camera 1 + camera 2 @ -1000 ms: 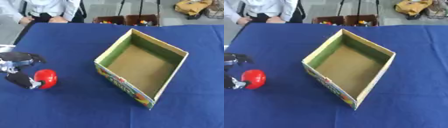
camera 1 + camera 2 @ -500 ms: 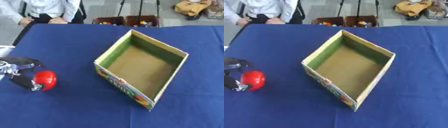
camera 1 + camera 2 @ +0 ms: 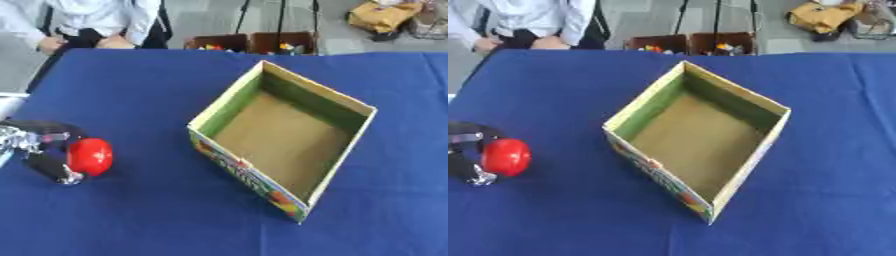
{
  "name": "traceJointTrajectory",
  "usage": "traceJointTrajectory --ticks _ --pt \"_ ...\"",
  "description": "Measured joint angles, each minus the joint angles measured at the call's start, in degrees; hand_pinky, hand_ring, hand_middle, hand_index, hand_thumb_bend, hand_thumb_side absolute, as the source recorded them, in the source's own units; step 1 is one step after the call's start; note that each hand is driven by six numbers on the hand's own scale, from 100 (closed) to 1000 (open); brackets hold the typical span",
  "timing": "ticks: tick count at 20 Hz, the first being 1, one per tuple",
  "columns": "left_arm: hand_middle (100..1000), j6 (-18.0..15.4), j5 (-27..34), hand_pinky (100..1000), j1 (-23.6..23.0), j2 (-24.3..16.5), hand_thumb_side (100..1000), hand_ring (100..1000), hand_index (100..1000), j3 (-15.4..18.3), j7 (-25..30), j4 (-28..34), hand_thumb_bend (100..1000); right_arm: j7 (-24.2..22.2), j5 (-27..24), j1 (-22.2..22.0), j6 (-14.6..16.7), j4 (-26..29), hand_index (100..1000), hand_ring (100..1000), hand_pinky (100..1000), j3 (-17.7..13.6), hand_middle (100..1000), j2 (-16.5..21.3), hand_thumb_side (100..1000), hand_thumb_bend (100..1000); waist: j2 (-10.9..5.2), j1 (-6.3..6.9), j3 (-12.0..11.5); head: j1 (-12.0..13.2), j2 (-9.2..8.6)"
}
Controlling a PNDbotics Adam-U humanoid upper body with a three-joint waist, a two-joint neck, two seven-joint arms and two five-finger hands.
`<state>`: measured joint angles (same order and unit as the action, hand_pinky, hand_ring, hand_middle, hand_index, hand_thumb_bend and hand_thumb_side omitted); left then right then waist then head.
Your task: Pick up objects on the table and place them in the box.
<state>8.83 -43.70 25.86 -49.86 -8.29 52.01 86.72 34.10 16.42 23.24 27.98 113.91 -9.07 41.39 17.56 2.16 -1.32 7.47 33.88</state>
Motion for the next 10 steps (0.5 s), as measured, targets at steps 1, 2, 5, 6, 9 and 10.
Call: traceJointTrajectory --ticks 1,2,5,6,9,10 --pt "1000 -0.1 -0.2 502 0.1 0.0 493 787 1000 0.0 0.0 -0.3 385 0.0 0.0 0.0 0.0 0.0 754 754 750 0.0 729 0.0 1000 100 0.02 0.0 0.1 0.0 -0.01" --pt "1000 -0.1 -0.2 496 0.3 0.1 497 782 1000 0.0 -0.1 -0.6 405 0.0 0.0 0.0 0.0 0.0 750 754 750 0.0 728 -0.1 1000 100 0.04 0.0 0.1 0.0 -0.02" --pt "997 -0.2 -0.2 469 0.4 0.7 531 767 1000 0.0 -0.1 -0.8 519 0.1 -0.1 0.0 -0.2 0.0 745 754 751 0.0 727 -0.3 1000 100 0.21 0.0 0.1 0.0 -0.03" --pt "1000 -0.2 -0.2 476 0.5 0.9 537 773 1000 0.0 -0.1 -0.8 526 0.0 -0.1 0.0 -0.3 0.0 743 754 751 0.0 726 -0.3 1000 100 0.21 0.0 0.1 0.0 -0.03" --pt "1000 -0.4 -0.2 481 0.8 1.1 558 783 1000 0.0 -0.3 -0.4 537 0.0 -0.1 0.0 -0.5 0.0 738 754 751 0.0 725 -0.4 1000 100 0.22 0.0 0.1 0.0 -0.03" --pt "1000 -0.4 -0.2 480 1.0 1.2 561 780 1000 0.0 -0.4 -0.4 540 0.0 -0.1 0.0 -0.5 0.0 737 753 751 0.0 725 -0.4 1000 100 0.23 0.0 0.1 0.0 -0.03"
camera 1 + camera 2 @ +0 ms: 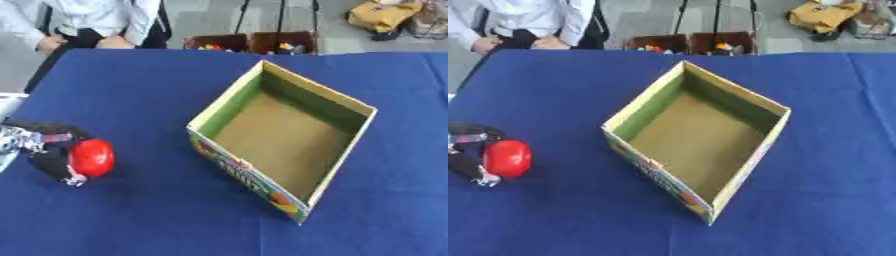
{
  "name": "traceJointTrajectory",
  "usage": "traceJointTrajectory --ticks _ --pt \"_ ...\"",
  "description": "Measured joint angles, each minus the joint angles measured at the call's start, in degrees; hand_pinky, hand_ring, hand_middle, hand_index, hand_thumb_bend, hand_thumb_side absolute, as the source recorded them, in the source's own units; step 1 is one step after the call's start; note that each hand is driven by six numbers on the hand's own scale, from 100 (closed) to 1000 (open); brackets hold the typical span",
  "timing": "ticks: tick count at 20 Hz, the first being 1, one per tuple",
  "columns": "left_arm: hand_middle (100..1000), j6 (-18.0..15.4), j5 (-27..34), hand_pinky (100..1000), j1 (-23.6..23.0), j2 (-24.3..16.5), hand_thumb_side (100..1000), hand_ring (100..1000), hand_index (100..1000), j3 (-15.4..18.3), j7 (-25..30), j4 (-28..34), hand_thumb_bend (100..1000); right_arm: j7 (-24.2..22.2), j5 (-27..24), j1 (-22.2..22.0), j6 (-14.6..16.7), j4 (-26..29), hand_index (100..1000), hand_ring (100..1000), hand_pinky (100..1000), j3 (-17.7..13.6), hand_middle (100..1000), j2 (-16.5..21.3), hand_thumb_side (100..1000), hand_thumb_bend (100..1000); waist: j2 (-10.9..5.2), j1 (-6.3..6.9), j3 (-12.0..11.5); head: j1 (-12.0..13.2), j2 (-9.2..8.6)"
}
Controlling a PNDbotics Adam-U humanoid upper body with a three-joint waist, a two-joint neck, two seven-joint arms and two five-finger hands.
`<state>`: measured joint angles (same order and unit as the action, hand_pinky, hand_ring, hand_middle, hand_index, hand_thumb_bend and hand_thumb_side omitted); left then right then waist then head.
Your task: Pick up objects on the table and place them in the box.
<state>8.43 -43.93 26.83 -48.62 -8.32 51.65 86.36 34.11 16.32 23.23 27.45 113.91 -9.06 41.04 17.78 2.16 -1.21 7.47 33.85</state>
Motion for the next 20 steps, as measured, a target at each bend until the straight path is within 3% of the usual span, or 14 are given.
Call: traceJointTrajectory --ticks 3,10,13,20 --pt "1000 0.0 0.0 489 0.3 0.3 589 784 1000 0.0 -0.2 0.2 605 0.0 -0.1 0.0 0.0 0.0 732 754 752 0.1 723 0.0 1000 100 0.09 0.0 0.0 0.0 0.0" --pt "1000 0.5 1.3 544 0.9 0.8 633 832 1000 -0.3 -0.5 0.0 625 -0.2 -0.3 0.0 -0.2 0.0 725 753 752 0.3 717 0.0 1000 100 0.15 0.0 0.0 0.2 0.0" --pt "1000 0.7 1.0 566 0.9 0.8 636 855 1000 -0.3 -0.2 -0.3 622 -0.3 -0.3 0.0 -0.3 0.0 725 753 752 0.3 716 0.0 1000 100 0.25 0.0 0.0 0.3 0.0" --pt "998 0.5 0.6 499 1.1 1.0 555 780 1000 -0.6 0.0 -1.0 522 -0.3 -0.4 0.0 -0.3 0.0 724 752 752 0.3 716 -0.2 1000 100 0.26 0.0 0.0 0.5 0.0"
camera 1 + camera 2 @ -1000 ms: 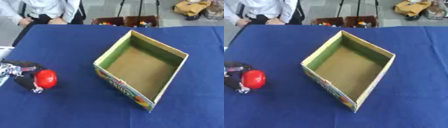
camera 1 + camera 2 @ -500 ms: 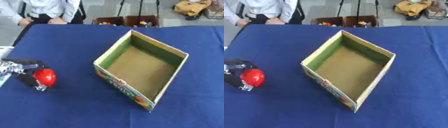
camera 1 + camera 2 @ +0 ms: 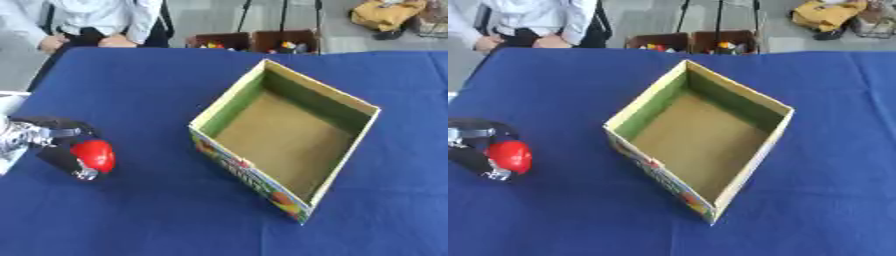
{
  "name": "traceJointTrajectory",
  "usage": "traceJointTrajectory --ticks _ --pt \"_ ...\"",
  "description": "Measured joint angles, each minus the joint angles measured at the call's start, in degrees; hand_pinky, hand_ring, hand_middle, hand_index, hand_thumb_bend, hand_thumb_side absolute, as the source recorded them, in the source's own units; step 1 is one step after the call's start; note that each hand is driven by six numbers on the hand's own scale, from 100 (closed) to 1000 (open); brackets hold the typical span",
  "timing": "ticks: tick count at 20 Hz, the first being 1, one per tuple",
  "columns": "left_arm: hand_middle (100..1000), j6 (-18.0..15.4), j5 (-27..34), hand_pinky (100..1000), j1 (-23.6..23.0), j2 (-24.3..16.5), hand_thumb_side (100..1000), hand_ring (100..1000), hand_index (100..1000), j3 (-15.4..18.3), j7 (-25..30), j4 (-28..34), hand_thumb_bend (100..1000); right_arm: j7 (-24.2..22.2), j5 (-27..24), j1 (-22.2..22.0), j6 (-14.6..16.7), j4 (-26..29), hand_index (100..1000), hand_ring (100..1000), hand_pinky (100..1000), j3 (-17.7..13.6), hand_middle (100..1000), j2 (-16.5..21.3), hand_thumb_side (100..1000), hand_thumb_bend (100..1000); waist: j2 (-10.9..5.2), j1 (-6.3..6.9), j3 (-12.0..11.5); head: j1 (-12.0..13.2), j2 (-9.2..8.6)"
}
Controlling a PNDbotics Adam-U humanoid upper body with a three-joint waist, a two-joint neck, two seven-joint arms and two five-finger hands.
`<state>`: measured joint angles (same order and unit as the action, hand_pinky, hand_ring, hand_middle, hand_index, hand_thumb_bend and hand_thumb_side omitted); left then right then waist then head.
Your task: Pick up objects on the table and place them in the box.
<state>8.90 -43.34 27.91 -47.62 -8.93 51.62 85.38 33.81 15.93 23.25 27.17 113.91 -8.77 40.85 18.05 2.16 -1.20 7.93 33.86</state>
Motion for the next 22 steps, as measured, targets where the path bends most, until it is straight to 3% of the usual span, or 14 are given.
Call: traceJointTrajectory --ticks 1,4,12,18,22 --pt "998 0.0 -0.1 500 0.0 0.1 500 782 1000 -0.1 0.0 -0.2 427 0.0 0.0 0.0 0.0 0.0 723 752 752 0.0 715 0.0 1000 100 0.0 0.0 0.0 0.0 0.0" --pt "988 -0.1 -0.5 477 0.1 0.2 472 769 1000 -0.1 0.0 -0.6 348 0.0 -0.1 0.2 0.0 0.0 723 753 753 0.0 715 -0.1 1000 100 0.0 0.0 0.1 0.0 -0.01" --pt "940 0.1 0.6 394 0.2 0.2 450 703 1000 -0.1 -0.4 -1.1 313 0.1 -0.2 0.2 0.0 0.0 717 753 753 0.0 712 -0.3 1000 100 0.02 0.0 0.1 0.0 -0.13" --pt "877 1.1 1.8 326 0.3 0.3 439 652 1000 -0.4 -3.8 -1.3 257 0.3 -0.2 0.2 -0.2 0.0 716 753 754 0.0 712 -0.3 1000 100 0.21 0.0 0.1 0.0 -0.15" --pt "861 1.7 2.0 307 0.2 0.7 416 632 1000 -0.4 -6.0 -1.5 122 0.3 -0.2 0.2 -0.2 0.0 717 753 754 0.0 711 -0.3 1000 100 0.23 0.0 0.1 0.0 -0.15"
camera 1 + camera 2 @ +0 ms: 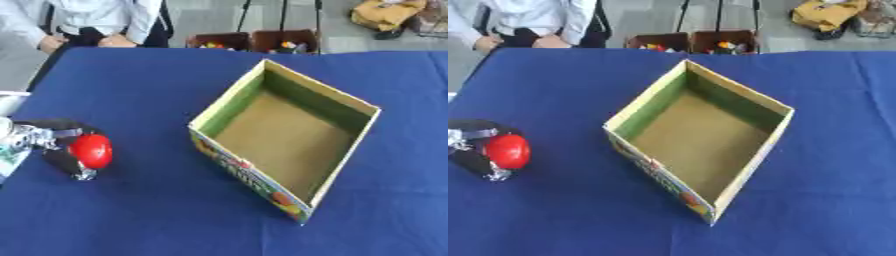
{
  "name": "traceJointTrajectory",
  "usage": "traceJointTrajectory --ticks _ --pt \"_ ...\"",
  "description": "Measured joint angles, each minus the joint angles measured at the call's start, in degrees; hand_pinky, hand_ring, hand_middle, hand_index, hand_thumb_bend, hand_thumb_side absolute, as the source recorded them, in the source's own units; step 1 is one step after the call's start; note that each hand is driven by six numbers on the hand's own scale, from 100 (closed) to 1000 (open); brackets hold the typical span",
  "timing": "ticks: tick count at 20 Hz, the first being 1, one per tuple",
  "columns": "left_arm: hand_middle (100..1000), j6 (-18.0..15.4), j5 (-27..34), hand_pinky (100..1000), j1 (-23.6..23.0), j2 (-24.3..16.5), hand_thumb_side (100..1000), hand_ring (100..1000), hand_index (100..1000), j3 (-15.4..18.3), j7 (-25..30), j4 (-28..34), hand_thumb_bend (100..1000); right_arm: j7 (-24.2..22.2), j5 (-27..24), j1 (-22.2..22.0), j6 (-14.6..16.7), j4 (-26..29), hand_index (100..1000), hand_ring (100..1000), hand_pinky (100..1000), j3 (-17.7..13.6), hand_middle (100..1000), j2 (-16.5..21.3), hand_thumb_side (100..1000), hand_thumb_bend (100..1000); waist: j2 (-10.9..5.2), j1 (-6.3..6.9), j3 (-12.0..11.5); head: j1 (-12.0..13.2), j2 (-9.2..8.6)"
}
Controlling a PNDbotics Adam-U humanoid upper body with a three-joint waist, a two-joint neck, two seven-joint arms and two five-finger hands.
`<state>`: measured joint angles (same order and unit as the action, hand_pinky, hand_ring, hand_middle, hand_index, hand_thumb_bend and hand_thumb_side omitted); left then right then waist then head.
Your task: Pick up objects on the table and place them in the box.
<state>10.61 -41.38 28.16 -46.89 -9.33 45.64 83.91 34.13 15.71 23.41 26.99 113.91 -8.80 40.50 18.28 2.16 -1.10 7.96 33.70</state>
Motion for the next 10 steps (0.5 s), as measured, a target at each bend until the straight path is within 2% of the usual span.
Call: traceJointTrajectory --ticks 1,10 --pt "854 0.1 0.0 299 0.0 0.0 413 625 987 0.0 -0.4 -0.1 100 0.0 0.0 0.0 0.0 0.0 717 753 754 0.0 711 0.0 1000 100 0.0 0.0 0.0 0.0 0.0" --pt "786 1.4 -0.6 255 0.0 0.0 408 581 804 0.4 -3.8 1.3 100 0.1 0.0 -0.2 -0.1 0.0 718 752 754 0.0 711 0.0 1000 100 0.0 0.0 -0.2 0.0 0.0"
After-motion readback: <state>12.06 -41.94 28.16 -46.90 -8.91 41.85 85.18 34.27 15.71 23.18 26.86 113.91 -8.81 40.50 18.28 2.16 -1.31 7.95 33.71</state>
